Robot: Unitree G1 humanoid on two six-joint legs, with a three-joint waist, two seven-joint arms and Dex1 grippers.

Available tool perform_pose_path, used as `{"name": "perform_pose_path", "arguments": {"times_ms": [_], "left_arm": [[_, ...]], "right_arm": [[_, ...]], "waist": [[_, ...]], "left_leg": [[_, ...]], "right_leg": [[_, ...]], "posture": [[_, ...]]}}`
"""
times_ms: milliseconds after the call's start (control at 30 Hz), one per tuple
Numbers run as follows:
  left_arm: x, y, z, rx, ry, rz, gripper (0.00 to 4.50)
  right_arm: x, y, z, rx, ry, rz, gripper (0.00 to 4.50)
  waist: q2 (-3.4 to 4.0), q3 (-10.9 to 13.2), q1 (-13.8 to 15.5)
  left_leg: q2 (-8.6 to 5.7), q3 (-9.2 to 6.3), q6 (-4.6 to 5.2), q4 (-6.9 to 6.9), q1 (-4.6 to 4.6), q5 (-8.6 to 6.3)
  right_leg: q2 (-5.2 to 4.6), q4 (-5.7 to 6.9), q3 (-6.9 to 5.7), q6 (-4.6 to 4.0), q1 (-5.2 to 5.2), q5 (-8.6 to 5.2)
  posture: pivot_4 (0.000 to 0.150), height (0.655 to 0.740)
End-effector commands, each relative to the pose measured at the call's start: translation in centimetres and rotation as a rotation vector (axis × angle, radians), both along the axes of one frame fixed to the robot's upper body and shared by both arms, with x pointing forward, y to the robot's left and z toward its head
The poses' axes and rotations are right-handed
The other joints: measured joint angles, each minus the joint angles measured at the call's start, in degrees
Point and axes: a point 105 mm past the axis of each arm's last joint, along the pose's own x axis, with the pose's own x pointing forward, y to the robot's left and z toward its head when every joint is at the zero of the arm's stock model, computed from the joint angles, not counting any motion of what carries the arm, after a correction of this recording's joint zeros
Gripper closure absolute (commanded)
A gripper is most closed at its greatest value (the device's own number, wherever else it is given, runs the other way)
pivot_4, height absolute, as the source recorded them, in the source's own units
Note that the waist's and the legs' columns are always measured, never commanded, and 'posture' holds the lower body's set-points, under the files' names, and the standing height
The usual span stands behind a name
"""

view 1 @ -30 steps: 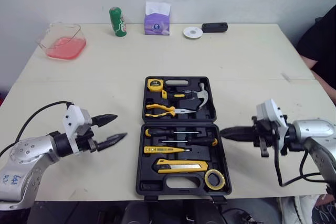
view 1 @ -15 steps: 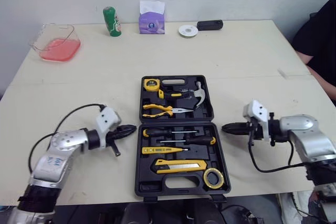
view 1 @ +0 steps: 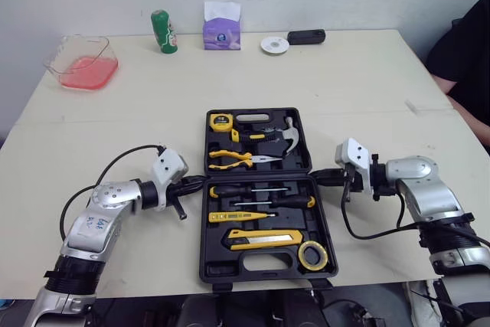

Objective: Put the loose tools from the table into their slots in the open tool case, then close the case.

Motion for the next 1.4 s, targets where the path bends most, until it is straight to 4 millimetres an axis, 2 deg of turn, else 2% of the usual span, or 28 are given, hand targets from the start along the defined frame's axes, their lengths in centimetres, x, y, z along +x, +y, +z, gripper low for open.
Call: {"name": "perform_pose_path", "arguments": {"times_ms": [33, 133, 267, 367, 400, 433, 500, 633, 667, 700, 800, 900, 1000, 1100, 1200, 1300, 1400], "left_arm": [[0.5, -1.3, 0.6, -0.012, -0.030, -0.031, 4.45], [0.8, -1.2, 0.3, 0.004, -0.022, -0.020, 4.45], [0.6, 0.7, -0.2, 0.041, -0.003, 0.031, 4.45], [0.5, 2.7, 2.2, -0.064, -0.049, 0.092, 4.45], [0.3, 3.1, 2.8, -0.093, -0.054, 0.096, 3.84], [-0.1, 3.5, 3.5, -0.115, -0.057, 0.084, 3.52], [-0.6, 3.9, 4.0, -0.130, -0.057, 0.072, 2.62], [-0.5, 5.4, 6.3, -0.204, 0.044, 0.174, 0.66], [-0.6, 5.3, 6.9, -0.223, 0.100, 0.168, 0.17], [-0.8, 5.2, 7.4, -0.236, 0.141, 0.160, 0.04], [-0.5, 4.2, 8.3, -0.205, 0.338, 0.169, 0.04], [1.2, 3.5, 8.8, -0.171, 0.407, 0.272, 0.04], [2.3, 2.3, 9.0, -0.164, 0.453, 0.319, 0.04], [2.8, 1.6, 8.9, -0.152, 0.478, 0.339, 0.04], [3.7, 1.4, 8.6, -0.134, 0.477, 0.380, 0.04], [5.0, 1.7, 8.0, -0.122, 0.460, 0.458, 0.04], [5.3, 1.5, 7.6, -0.112, 0.471, 0.466, 0.04]], "right_arm": [[0.6, 2.0, 1.6, 0.024, -0.072, 0.071, 4.50], [0.8, 2.2, 1.6, 0.016, -0.077, 0.080, 4.50], [0.9, 1.4, 1.3, -0.026, -0.037, 0.052, 4.50], [1.0, -0.8, 2.6, -0.027, -0.007, -0.024, 4.50], [0.9, -1.2, 3.0, -0.027, 0.003, -0.035, 3.84], [0.9, -1.7, 3.5, -0.027, -0.007, -0.047, 3.48], [0.9, -1.9, 4.2, -0.006, -0.013, -0.074, 2.48], [0.8, -3.0, 5.8, 0.026, 0.176, -0.264, 0.36], [0.6, -3.0, 6.1, 0.017, 0.238, -0.303, 0.00], [0.4, -2.9, 6.3, 0.012, 0.282, -0.329, 0.00], [-0.5, -1.8, 7.0, 0.001, 0.469, -0.375, 0.00], [-0.3, -1.2, 7.0, -0.049, 0.573, -0.478, 0.00], [0.9, 0.1, 7.9, -0.013, 0.586, -0.533, 0.00], [1.6, 0.9, 8.3, 0.009, 0.602, -0.572, 0.00], [2.4, 1.4, 8.4, 0.013, 0.605, -0.609, 0.00], [3.2, 1.9, 8.2, 0.008, 0.598, -0.643, 0.00], [3.6, 2.3, 8.1, 0.007, 0.595, -0.656, 0.00]], "waist": [[0.00, 0.00, -0.01], [0.00, 0.00, -0.03], [0.00, 0.00, -0.54], [0.00, 0.00, -1.11], [0.00, 0.00, -1.18], [0.00, 0.00, -1.22], [-0.01, 0.01, -1.25], [-0.01, 0.01, -1.29], [-0.01, 0.01, -1.29], [-0.01, 0.01, -1.29], [-0.02, 0.02, -1.20], [-0.04, 0.01, -1.15], [-0.06, 0.00, -1.28], [-0.12, 0.04, -1.46], [-0.16, 0.06, -1.30], [-0.17, 0.06, -1.31], [-0.17, 0.06, -1.33]], "left_leg": [[0.00, 0.01, 0.00, 0.00, 0.02, 0.00], [0.01, 0.03, 0.00, 0.00, 0.04, 0.01], [0.03, 0.13, 0.00, -0.02, 0.05, 0.01], [0.05, 0.15, 0.00, -0.04, 0.03, 0.00], [0.06, 0.14, 0.00, -0.04, 0.00, 0.00], [0.06, 0.15, 0.00, -0.05, -0.05, 0.00], [0.06, 0.14, 0.01, -0.05, -0.09, 0.00], [0.05, 0.15, 0.00, -0.04, -0.03, -0.01], [0.06, 0.14, 0.00, -0.04, -0.04, 0.00], [0.06, 0.14, 0.00, -0.04, -0.05, 0.00], [0.02, 0.17, -0.01, -0.04, -0.24, 0.00], [-0.05, 0.20, -0.04, -0.01, -0.43, 0.04], [-0.12, 0.29, -0.03, -0.01, -0.44, 0.04], [-0.15, 0.45, -0.03, 0.09, -1.00, 0.11], [-0.28, 0.55, -0.07, 0.11, -1.31, 0.19], [-0.46, 0.54, -0.03, 0.12, -1.30, 0.28], [-0.46, 0.55, 0.01, 0.12, -1.25, 0.32]], "right_leg": [[0.00, 0.01, 0.02, 0.00, 0.00, 0.00], [0.01, 0.05, 0.03, 0.00, 0.00, 0.00], [0.01, 0.07, 0.14, 0.00, -0.07, 0.00], [0.01, 0.09, 0.16, 0.00, -0.09, 0.00], [-0.01, 0.11, 0.16, 0.00, -0.13, 0.00], [-0.03, 0.12, 0.17, 0.00, -0.17, 0.00], [-0.04, 0.10, 0.16, 0.00, -0.22, 0.00], [-0.06, 0.09, 0.24, -0.01, -0.21, 0.00], [-0.07, 0.11, 0.29, -0.01, -0.22, 0.00], [-0.09, 0.15, 0.41, -0.02, -0.27, -0.01], [-0.08, 0.30, 0.66, -0.05, -0.57, -0.03], [-0.04, 0.39, 0.80, -0.05, -0.81, -0.03], [0.10, 0.57, 0.77, -0.04, -0.84, -0.02], [0.22, 0.85, 0.75, 0.04, -1.50, 0.02], [0.25, 1.05, 0.76, 0.04, -1.96, 0.02], [0.19, 1.10, 0.78, 0.04, -1.95, 0.02], [0.08, 1.20, 0.81, 0.05, -1.94, 0.03]], "posture": [[0.150, 0.7400], [0.150, 0.7400], [0.150, 0.7400], [0.150, 0.7400], [0.150, 0.7400], [0.150, 0.7400], [0.150, 0.7400], [0.150, 0.7400], [0.150, 0.7400], [0.150, 0.7400], [0.150, 0.7400], [0.150, 0.7400], [0.150, 0.7400], [0.150, 0.7400], [0.150, 0.7400], [0.150, 0.7400], [0.150, 0.7400]]}}
